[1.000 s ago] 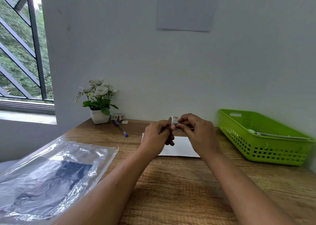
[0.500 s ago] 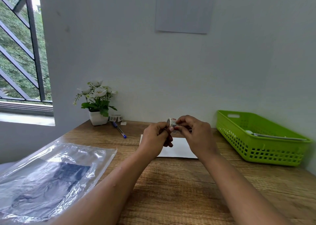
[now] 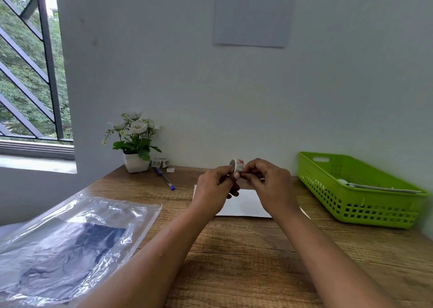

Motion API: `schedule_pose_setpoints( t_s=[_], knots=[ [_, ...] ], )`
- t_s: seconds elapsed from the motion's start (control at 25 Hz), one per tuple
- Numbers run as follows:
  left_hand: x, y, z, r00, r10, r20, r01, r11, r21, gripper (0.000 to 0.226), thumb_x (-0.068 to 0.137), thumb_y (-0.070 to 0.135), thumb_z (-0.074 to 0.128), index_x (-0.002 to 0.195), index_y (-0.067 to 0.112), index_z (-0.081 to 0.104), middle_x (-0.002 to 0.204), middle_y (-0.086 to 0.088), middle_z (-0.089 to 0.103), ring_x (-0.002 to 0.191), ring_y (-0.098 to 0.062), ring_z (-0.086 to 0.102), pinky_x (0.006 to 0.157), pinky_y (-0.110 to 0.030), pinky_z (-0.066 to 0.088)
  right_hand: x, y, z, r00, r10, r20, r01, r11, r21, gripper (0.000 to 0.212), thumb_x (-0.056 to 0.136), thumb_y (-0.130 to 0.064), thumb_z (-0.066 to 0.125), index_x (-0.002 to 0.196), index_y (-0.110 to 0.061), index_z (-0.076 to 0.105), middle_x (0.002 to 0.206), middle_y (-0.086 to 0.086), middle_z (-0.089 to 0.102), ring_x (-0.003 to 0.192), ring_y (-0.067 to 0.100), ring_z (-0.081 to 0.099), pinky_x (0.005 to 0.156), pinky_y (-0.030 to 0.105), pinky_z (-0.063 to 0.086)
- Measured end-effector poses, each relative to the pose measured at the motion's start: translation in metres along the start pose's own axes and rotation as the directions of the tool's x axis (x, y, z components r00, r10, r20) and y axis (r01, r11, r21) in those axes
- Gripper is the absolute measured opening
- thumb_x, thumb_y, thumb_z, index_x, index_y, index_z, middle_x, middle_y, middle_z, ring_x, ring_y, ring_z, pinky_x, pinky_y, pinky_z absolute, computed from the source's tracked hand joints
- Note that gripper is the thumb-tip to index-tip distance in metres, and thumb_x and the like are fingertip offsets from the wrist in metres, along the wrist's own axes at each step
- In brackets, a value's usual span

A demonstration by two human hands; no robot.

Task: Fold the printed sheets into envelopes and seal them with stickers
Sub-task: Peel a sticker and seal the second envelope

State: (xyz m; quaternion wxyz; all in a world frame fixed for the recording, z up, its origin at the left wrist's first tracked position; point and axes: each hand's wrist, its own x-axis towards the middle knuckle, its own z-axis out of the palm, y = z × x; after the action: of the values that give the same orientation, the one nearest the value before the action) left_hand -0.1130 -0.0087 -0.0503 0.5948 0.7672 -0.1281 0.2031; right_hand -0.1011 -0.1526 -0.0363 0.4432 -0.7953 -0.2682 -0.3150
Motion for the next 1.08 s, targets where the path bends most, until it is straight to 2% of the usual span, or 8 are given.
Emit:
schedule_pose_setpoints(
  t_s=[0.12,0.24,0.36,0.52,0.68,0.8,0.92,1.08],
  knots=[
    [-0.001,0.002,0.0,0.999,-0.032,-0.01,0.032,0.999,-0.044,0.02,0.092,0.033,0.058,0.098,0.017,0.069,0.091,-0.004,0.071,0.077,-0.014,0.07,0.064,-0.026,0.057,0.002,-0.004,0.0,0.991,0.136,-0.009,-0.131,0.968,0.212,0.01,0.082,-0.016,0.072,0.086,-0.019,0.063,0.074,-0.006,0.071,0.075,0.002,0.067,0.068,0.015,0.052],
    [-0.004,0.005,0.003,0.999,-0.045,0.018,0.046,0.998,-0.049,0.029,0.09,0.041,0.059,0.097,0.015,0.069,0.096,-0.004,0.07,0.081,-0.014,0.07,0.061,-0.026,0.057,0.004,-0.008,-0.006,0.912,0.384,0.142,-0.401,0.771,0.495,0.028,0.087,-0.02,0.067,0.112,-0.025,0.056,0.086,0.003,0.075,0.083,0.019,0.071,0.071,0.032,0.057],
    [-0.005,0.004,0.005,0.996,-0.061,0.066,0.064,0.997,-0.048,0.026,0.092,0.037,0.057,0.104,0.017,0.068,0.103,-0.004,0.069,0.088,-0.015,0.069,0.069,-0.028,0.058,0.005,-0.01,-0.01,0.834,0.484,0.265,-0.541,0.625,0.562,0.028,0.088,-0.012,0.063,0.114,-0.024,0.061,0.089,0.003,0.074,0.078,0.017,0.069,0.065,0.029,0.052],
    [-0.002,0.0,0.007,0.995,-0.075,0.069,0.08,0.995,-0.064,0.028,0.095,0.025,0.054,0.122,0.022,0.062,0.115,-0.002,0.065,0.105,-0.016,0.061,0.083,-0.032,0.056,0.004,-0.007,-0.011,0.833,0.463,0.303,-0.55,0.633,0.545,0.03,0.086,-0.011,0.063,0.112,-0.027,0.063,0.089,-0.001,0.073,0.08,0.013,0.067,0.067,0.029,0.048],
    [-0.002,0.002,0.01,0.996,-0.052,0.07,0.06,0.992,-0.11,0.024,0.094,0.02,0.057,0.115,0.013,0.064,0.111,-0.006,0.066,0.103,-0.016,0.063,0.083,-0.028,0.057,0.004,-0.007,-0.012,0.816,0.469,0.337,-0.577,0.636,0.512,0.028,0.086,-0.011,0.059,0.108,-0.026,0.068,0.084,-0.003,0.071,0.079,0.01,0.065,0.063,0.027,0.044],
    [-0.004,0.002,0.006,0.991,0.098,0.094,-0.109,0.988,0.11,0.01,0.092,0.016,0.059,0.1,0.012,0.064,0.101,0.001,0.068,0.092,-0.01,0.066,0.08,-0.018,0.052,0.004,-0.005,-0.015,0.78,0.501,0.376,-0.626,0.601,0.497,0.026,0.086,-0.011,0.056,0.102,-0.022,0.073,0.08,-0.003,0.067,0.074,0.009,0.06,0.058,0.024,0.043],
    [-0.003,-0.003,0.003,0.96,0.227,0.165,-0.266,0.922,0.28,0.018,0.09,0.015,0.062,0.107,0.01,0.062,0.103,0.003,0.066,0.096,-0.007,0.063,0.087,-0.015,0.049,0.002,-0.003,-0.017,0.775,0.496,0.392,-0.632,0.616,0.469,0.024,0.085,-0.011,0.057,0.1,-0.019,0.074,0.078,-0.001,0.065,0.069,0.007,0.054,0.057,0.022,0.042],
    [-0.003,-0.002,0.001,0.968,0.198,0.152,-0.232,0.939,0.255,0.018,0.09,0.018,0.062,0.107,0.013,0.064,0.102,0.005,0.069,0.095,-0.001,0.064,0.082,-0.009,0.047,0.003,-0.007,-0.016,0.824,0.442,0.353,-0.566,0.664,0.489,0.019,0.085,-0.011,0.062,0.098,-0.021,0.072,0.082,-0.002,0.071,0.072,0.009,0.062,0.059,0.023,0.043]
  ],
)
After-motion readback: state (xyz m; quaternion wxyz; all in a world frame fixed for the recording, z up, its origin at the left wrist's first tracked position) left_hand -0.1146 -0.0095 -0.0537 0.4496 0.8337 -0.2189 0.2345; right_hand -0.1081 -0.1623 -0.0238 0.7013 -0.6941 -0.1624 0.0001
